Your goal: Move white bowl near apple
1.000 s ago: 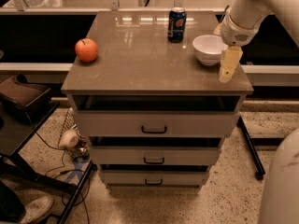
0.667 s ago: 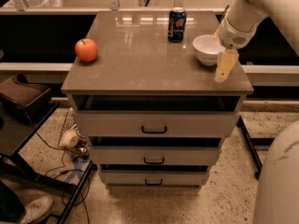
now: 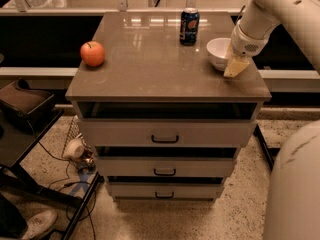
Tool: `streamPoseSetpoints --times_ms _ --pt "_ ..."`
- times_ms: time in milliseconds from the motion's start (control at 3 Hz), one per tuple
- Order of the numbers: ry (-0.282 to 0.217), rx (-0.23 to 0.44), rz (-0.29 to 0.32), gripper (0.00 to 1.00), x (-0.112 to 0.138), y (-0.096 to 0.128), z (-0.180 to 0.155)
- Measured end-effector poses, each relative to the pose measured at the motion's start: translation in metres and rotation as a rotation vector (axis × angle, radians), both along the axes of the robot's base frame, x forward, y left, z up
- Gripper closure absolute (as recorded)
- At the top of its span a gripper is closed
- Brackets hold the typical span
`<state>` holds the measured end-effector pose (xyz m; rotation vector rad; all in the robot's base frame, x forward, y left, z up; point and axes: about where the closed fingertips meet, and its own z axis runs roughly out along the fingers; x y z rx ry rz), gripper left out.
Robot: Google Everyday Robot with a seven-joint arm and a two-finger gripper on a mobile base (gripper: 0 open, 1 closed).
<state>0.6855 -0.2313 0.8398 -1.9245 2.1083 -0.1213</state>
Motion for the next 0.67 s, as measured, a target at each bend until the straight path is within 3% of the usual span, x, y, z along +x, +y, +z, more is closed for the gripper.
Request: streamPoseSetpoints --times_ms 333,667 --pt "0.003 0.001 0.001 0.86 0.0011 0.0011 -0.0034" --pt "0.006 0.001 0.002 1.0 0.0021 0.0021 -0.0063"
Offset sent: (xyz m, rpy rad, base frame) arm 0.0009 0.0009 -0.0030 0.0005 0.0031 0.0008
